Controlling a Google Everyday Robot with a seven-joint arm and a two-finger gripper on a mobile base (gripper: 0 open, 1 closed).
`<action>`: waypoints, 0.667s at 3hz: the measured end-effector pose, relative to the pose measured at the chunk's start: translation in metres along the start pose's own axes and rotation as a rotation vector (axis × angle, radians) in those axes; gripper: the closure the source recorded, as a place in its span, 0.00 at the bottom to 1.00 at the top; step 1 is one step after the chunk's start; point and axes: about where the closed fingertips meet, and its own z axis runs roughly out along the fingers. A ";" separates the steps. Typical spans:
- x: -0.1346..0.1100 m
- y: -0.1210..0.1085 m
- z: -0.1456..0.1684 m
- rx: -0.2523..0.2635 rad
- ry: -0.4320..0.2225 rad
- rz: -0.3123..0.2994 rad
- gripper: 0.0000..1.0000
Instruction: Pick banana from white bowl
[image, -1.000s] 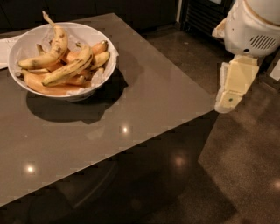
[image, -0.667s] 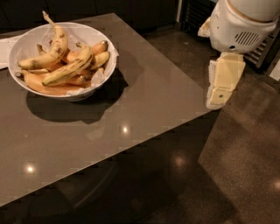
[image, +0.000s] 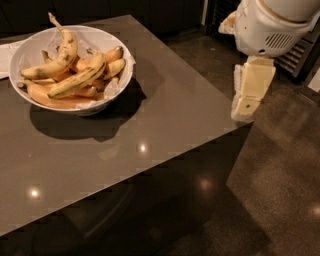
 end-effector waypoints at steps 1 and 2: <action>-0.018 -0.014 -0.005 0.040 -0.026 -0.093 0.00; -0.038 -0.025 -0.003 0.037 -0.063 -0.182 0.00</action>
Offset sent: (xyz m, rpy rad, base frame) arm 0.0356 0.0572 0.0200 -0.0067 -0.0680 0.2973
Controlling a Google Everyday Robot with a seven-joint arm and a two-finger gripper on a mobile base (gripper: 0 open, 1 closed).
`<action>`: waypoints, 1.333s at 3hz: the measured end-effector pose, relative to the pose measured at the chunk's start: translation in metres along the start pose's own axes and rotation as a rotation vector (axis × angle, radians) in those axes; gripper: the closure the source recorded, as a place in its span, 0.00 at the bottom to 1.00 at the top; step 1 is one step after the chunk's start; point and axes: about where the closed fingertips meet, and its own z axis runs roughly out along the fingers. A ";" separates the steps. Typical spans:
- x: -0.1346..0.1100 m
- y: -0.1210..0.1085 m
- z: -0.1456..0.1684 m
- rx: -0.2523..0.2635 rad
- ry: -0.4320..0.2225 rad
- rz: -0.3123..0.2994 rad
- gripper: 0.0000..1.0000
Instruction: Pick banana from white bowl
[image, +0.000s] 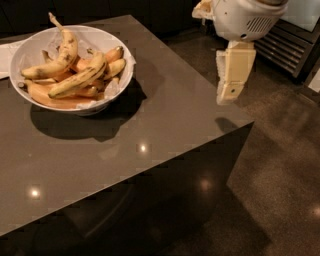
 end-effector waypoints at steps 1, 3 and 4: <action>-0.001 -0.001 -0.001 0.003 -0.001 -0.006 0.00; -0.021 -0.021 0.009 0.039 -0.014 -0.163 0.00; -0.032 -0.037 0.024 0.036 -0.022 -0.257 0.00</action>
Offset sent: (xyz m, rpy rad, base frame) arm 0.0065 0.0104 0.0029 -0.0152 -0.0585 0.0918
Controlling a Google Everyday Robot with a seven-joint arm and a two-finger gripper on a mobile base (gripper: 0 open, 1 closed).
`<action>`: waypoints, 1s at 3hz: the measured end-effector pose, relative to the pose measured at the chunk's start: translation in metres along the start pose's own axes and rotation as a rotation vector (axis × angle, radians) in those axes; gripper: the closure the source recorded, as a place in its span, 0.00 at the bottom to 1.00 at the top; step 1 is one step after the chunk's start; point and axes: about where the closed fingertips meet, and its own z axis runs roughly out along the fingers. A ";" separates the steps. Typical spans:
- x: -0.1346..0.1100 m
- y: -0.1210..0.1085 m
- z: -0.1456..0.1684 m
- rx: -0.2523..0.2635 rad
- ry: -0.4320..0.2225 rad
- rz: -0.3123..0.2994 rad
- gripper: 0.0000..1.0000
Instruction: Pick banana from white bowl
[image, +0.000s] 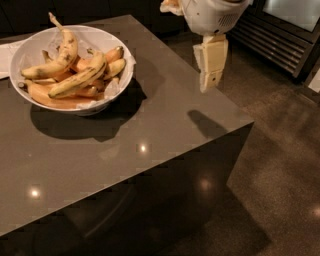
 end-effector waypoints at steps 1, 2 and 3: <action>-0.012 -0.019 0.010 0.015 0.007 -0.059 0.00; -0.013 -0.019 0.010 0.016 0.009 -0.061 0.00; -0.016 -0.034 0.015 0.053 -0.015 -0.091 0.00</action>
Offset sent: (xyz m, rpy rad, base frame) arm 0.0114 0.0170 0.0013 -0.0201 -0.0262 0.0398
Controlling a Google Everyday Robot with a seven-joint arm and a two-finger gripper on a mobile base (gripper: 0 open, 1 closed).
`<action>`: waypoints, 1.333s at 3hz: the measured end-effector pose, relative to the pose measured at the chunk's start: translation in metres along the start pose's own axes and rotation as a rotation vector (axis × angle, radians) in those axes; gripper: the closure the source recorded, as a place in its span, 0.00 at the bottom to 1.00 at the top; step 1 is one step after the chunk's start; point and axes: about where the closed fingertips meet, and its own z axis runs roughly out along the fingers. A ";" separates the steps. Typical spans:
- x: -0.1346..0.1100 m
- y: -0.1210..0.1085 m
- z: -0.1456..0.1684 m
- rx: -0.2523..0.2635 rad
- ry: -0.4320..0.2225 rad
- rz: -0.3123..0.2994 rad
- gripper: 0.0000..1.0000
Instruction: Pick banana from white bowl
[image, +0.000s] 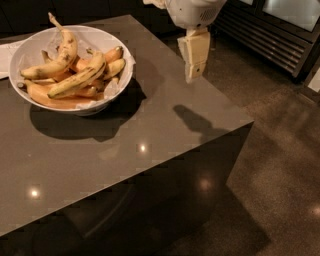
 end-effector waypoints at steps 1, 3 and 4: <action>-0.003 -0.019 0.013 0.011 -0.042 -0.052 0.00; -0.018 -0.044 0.034 0.009 -0.100 -0.123 0.00; -0.023 -0.060 0.042 0.006 -0.123 -0.153 0.00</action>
Offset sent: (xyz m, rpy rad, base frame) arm 0.0545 0.0463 -0.0072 0.0323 0.0064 0.1926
